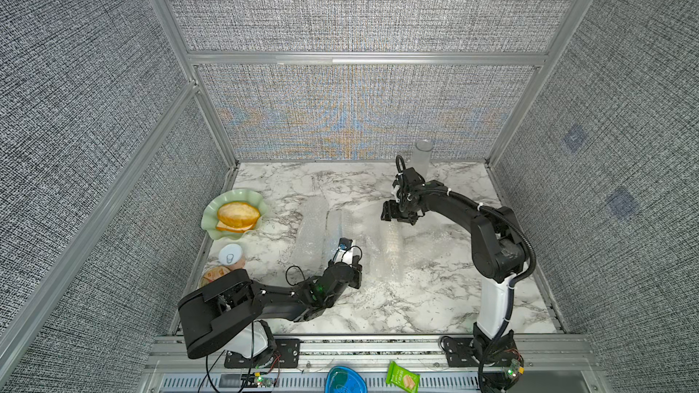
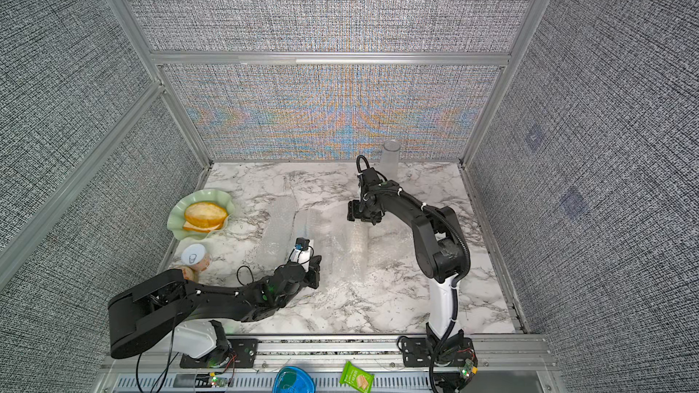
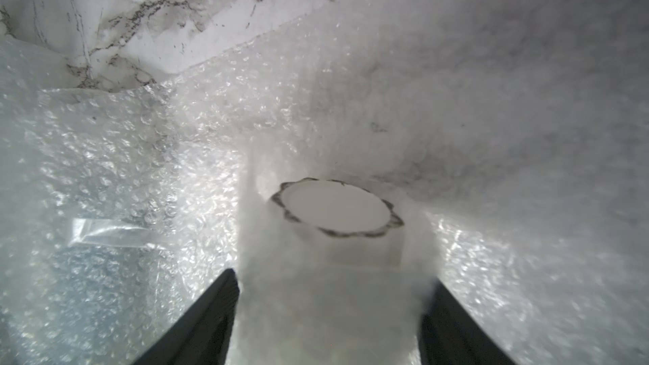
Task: Unwrap the vase from the bubble wrap
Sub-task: Unwrap the bubble wrap.
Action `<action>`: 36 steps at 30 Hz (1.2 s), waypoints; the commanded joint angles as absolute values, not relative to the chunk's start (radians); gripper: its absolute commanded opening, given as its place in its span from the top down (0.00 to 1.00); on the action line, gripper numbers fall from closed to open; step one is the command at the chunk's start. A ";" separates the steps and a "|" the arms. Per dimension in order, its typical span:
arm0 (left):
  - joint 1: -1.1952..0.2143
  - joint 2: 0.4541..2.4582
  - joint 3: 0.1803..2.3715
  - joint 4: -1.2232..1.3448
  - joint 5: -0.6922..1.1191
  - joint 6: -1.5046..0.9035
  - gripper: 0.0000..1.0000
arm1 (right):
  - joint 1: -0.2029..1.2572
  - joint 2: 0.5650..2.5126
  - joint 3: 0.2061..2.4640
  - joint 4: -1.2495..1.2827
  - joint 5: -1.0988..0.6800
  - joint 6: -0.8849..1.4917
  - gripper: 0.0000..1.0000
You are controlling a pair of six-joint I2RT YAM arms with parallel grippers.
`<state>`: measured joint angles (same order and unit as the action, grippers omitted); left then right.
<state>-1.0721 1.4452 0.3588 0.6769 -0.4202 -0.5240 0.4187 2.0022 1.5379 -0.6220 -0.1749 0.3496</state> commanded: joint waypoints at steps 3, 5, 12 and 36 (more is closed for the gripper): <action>-1.072 1.450 0.353 0.680 -0.448 -0.538 1.00 | 0.431 1.980 1.562 -0.715 -0.037 0.303 0.27; -1.071 1.458 0.356 0.678 -0.448 -0.541 1.00 | 0.449 1.967 1.568 -0.743 0.014 0.303 0.27; -1.071 1.471 0.358 0.684 -0.450 -0.546 1.00 | 0.560 1.941 1.561 -0.809 0.163 0.339 0.27; -1.033 1.425 0.345 0.641 -0.430 -0.543 1.00 | 0.426 1.769 1.269 -0.754 0.293 0.421 0.28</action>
